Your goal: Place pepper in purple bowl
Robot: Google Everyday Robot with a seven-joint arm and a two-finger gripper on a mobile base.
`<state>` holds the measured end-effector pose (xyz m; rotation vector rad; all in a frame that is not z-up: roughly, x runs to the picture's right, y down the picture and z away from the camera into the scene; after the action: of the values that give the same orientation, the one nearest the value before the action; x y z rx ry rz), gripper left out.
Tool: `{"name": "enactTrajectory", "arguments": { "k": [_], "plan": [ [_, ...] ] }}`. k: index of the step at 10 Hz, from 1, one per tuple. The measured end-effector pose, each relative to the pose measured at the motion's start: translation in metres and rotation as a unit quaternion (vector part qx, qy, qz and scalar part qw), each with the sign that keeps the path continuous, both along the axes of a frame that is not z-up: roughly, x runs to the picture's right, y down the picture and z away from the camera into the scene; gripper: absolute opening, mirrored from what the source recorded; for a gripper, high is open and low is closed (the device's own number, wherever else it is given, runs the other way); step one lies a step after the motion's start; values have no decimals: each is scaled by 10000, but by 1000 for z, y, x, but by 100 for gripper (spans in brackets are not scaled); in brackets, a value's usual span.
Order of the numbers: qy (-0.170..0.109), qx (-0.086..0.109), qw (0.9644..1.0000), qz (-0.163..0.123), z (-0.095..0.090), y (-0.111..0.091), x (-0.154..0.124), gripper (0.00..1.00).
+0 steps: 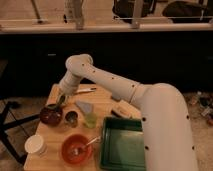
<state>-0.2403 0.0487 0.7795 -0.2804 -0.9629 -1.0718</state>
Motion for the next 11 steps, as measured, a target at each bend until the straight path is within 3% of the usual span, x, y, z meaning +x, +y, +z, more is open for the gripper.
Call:
{"name": "enactTrajectory", "arguments": {
  "k": [5,11],
  "plan": [
    [-378,-265,9986,-271,13,22,-32,0],
    [-732,-670,9939,-479,21,39,-57,0]
  ]
}}
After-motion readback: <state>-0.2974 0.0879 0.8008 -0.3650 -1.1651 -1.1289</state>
